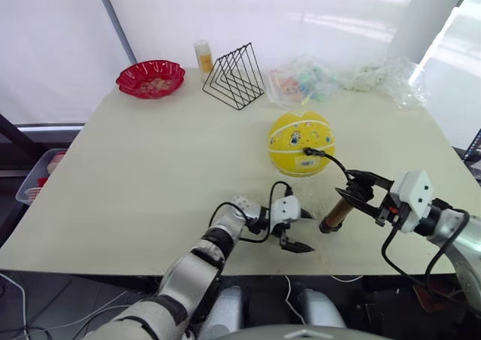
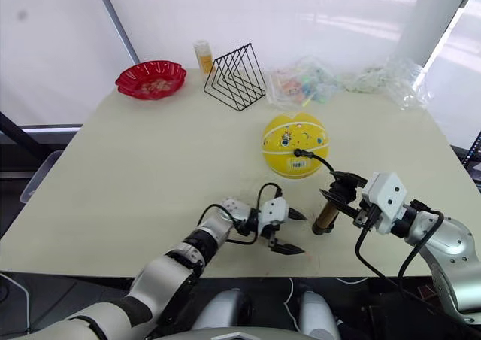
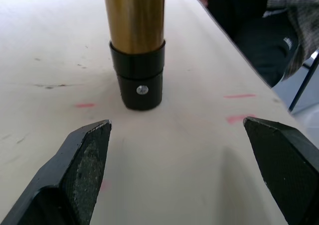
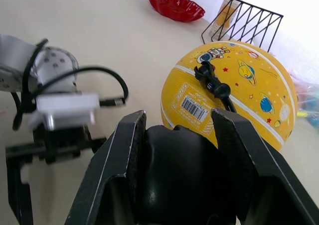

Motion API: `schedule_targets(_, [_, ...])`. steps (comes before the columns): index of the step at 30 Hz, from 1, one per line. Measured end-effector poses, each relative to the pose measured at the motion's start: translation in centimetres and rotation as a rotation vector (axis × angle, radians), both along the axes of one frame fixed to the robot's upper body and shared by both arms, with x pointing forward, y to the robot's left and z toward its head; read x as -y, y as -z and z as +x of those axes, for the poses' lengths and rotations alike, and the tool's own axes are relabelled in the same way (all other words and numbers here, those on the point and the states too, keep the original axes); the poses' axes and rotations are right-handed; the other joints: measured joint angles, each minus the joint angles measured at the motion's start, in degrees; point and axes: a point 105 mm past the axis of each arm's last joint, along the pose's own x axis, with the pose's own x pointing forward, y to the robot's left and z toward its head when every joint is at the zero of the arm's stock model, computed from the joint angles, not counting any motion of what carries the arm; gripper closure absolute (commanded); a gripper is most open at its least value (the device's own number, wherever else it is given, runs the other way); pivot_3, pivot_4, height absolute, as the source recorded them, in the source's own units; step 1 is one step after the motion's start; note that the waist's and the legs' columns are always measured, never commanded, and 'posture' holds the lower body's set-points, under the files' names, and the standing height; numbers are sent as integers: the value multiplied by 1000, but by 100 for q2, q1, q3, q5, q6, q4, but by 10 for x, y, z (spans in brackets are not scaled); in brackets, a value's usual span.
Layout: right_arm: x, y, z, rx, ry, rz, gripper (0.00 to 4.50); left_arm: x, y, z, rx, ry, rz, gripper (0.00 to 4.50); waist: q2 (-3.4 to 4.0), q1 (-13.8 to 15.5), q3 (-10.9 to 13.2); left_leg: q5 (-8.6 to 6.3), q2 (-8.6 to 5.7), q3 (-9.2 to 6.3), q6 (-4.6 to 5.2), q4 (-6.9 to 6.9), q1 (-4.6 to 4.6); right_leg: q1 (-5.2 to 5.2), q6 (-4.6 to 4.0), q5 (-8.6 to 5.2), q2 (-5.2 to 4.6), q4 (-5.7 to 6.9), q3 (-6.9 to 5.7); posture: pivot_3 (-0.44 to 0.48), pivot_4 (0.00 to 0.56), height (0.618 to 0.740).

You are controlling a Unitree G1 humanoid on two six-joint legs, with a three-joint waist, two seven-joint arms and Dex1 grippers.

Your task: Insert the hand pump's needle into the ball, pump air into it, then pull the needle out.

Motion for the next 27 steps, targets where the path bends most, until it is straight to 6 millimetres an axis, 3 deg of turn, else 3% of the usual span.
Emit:
schedule_targets(6, [-1, -2, 1, 6, -4, 2, 2928, -25, -27, 4, 39, 17, -54, 0, 6, 1, 14, 0, -2, 1, 0, 0, -13, -11, 0, 0, -10, -6, 12, 0, 150, 737])
schedule_targets(10, [0, -4, 1, 9, -8, 17, 2928, -60, -57, 8, 82, -20, -80, 0, 23, -19, 28, 1, 3, 1, -2, -2, -45, -45, -4, 1, -7, 0, 15, 0, 150, 737])
schedule_targets(14, [2, -6, -1, 13, -5, 19, 2928, -96, -87, 0, 76, -52, -110, 0, 48, 1, 43, 1, 1, 1, -3, -1, -61, -59, -4, 1, -14, -5, 15, 0, 150, 737])
schedule_targets(19, [3, -7, -1, 17, -7, 24, 2928, -115, -113, -6, 90, -83, -161, 0, 63, 11, 55, 1, -2, 2, -3, 1, -66, -62, -3, 1, -16, -5, 15, 0, 150, 737])
schedule_targets(27, [13, -16, 4, 12, 13, 79, 2928, -128, -136, -17, 82, -99, -211, 0, 88, 15, 94, 7, -5, 8, -12, -1, -84, -84, -3, 1, -10, 1, 18, 0, 150, 737])
